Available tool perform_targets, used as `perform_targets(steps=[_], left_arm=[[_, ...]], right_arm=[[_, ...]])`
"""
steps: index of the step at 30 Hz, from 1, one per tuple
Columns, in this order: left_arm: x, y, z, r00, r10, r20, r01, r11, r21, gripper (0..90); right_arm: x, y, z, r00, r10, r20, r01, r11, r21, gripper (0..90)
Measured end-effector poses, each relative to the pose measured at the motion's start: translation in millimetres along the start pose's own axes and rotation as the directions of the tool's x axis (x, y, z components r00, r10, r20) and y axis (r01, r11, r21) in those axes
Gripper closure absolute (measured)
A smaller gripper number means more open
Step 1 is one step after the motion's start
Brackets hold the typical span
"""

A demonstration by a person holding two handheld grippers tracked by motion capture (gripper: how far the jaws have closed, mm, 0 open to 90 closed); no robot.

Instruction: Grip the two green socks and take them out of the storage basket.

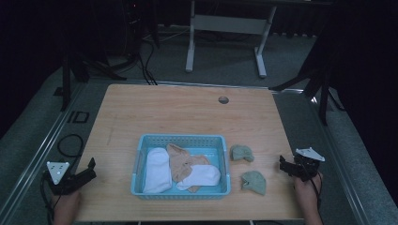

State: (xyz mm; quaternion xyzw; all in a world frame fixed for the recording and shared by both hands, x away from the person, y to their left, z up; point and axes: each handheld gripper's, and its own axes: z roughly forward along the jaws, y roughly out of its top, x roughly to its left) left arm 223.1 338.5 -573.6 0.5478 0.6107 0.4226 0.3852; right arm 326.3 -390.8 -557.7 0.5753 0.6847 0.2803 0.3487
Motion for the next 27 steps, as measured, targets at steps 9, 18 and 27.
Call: perform_targets(steps=[9,18,27], left_arm=[[0.1,-0.1,-0.2,1.0,0.004,0.002,-0.004,1.0,-0.001,0.7],[-0.2,-0.2,-0.7,1.0,0.006,0.002,-0.006,1.0,-0.005,0.7],[0.0,-0.5,-1.2,1.0,0.003,0.003,-0.002,1.0,-0.009,0.7]], right_arm=[[-11.7,-11.4,-14.1,0.9944,0.106,0.004,-0.105,0.99,-0.099,10.6],[-19.6,-16.7,-14.2,0.9843,0.175,-0.021,-0.177,0.975,-0.135,10.8],[-18.4,-16.8,-12.9,0.9854,0.169,-0.022,-0.17,0.978,-0.124,10.8]])
